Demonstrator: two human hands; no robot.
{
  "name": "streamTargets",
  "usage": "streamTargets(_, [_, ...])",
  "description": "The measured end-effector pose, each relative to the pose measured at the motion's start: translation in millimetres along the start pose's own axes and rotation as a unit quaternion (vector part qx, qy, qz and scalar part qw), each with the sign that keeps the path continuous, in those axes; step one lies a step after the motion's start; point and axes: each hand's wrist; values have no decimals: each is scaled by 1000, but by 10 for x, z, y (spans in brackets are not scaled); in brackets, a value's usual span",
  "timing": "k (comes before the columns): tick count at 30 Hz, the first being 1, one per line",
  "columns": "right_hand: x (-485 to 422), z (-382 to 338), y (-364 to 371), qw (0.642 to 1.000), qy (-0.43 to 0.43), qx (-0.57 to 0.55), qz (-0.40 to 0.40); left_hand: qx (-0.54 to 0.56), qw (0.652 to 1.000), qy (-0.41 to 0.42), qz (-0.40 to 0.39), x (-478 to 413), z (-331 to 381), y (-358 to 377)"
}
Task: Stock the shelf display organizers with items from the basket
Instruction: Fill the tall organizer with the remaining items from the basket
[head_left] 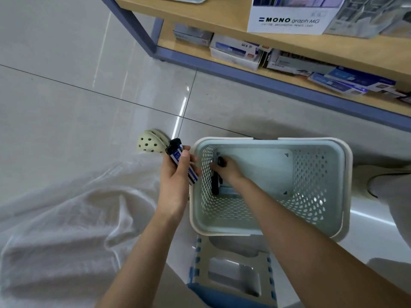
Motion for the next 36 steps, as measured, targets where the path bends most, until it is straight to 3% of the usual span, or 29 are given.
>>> streamTargets(10, [256, -32, -64, 992, -16, 74, -106, -15, 1000, 6, 6, 82, -11, -19])
streamTargets(16, [485, -204, -207, 991, -88, 86, -51, -9, 1000, 7, 0, 171, -36, -40])
streamTargets(22, [816, -495, -649, 977, -140, 146, -64, -49, 997, -24, -49, 211, -105, 9])
streamTargets(27, [1035, -609, -802, 979, -147, 129, -53, -111, 988, -30, -101, 220, -196, 150])
streamTargets(32, [1241, -700, -725, 987, -153, 29, -35, -102, 980, -24, -167, 260, -115, 287])
streamTargets(36, [1351, -753, -678, 986, -154, 56, -39, -85, 974, -36, -208, 310, -39, 325])
Point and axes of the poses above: each hand's wrist, its own x-axis away from the middle knuckle, its own y-axis out of the palm, z = x × y, and after that the axes turned 9 degrees about -x, right-handed
